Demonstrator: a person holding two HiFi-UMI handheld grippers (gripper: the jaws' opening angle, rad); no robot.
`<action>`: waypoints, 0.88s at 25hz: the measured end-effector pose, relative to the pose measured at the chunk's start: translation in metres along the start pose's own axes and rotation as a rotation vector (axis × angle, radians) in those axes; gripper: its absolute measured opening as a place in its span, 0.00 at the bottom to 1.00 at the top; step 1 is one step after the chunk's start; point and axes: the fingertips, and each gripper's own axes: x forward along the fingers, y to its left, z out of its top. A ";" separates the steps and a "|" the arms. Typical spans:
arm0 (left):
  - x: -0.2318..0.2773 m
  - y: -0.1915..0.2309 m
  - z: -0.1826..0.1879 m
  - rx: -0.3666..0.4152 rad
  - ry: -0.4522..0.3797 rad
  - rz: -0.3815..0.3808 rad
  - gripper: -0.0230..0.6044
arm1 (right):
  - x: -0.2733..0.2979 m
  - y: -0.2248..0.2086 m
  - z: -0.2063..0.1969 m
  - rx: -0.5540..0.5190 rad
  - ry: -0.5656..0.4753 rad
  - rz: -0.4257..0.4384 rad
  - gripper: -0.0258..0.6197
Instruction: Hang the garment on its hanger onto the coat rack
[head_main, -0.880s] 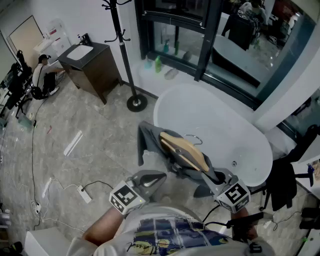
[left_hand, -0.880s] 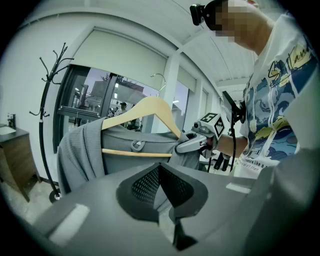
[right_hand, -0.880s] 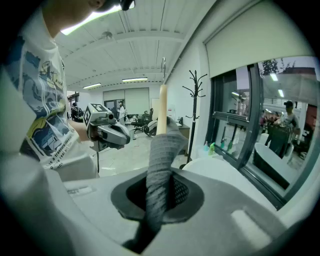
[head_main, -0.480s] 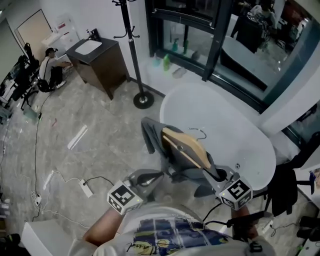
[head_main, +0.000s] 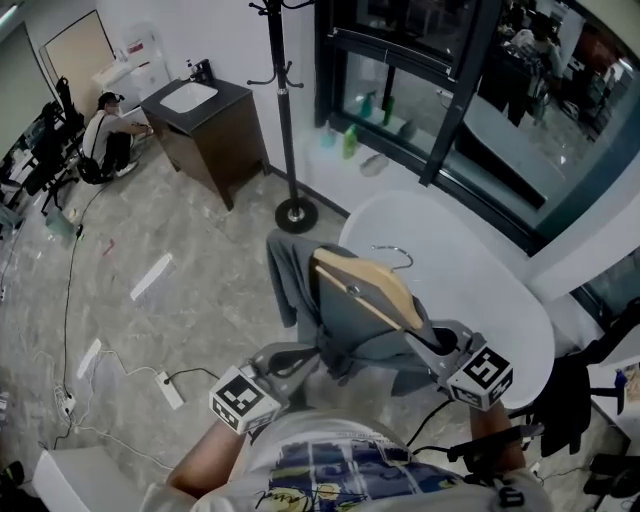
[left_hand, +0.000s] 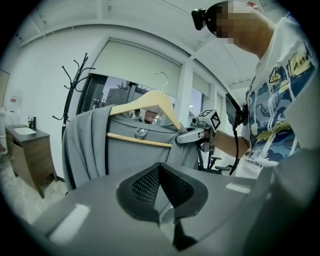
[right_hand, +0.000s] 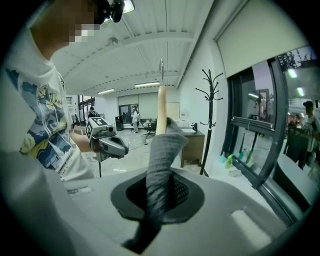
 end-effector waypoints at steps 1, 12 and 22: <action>-0.001 0.012 0.005 0.001 -0.009 -0.001 0.04 | 0.009 -0.006 0.010 -0.006 0.000 0.004 0.06; -0.059 0.158 0.051 0.066 -0.035 0.059 0.04 | 0.128 -0.075 0.141 -0.110 -0.029 0.057 0.06; -0.087 0.251 0.057 0.005 -0.055 0.149 0.04 | 0.230 -0.168 0.240 -0.165 -0.047 0.105 0.06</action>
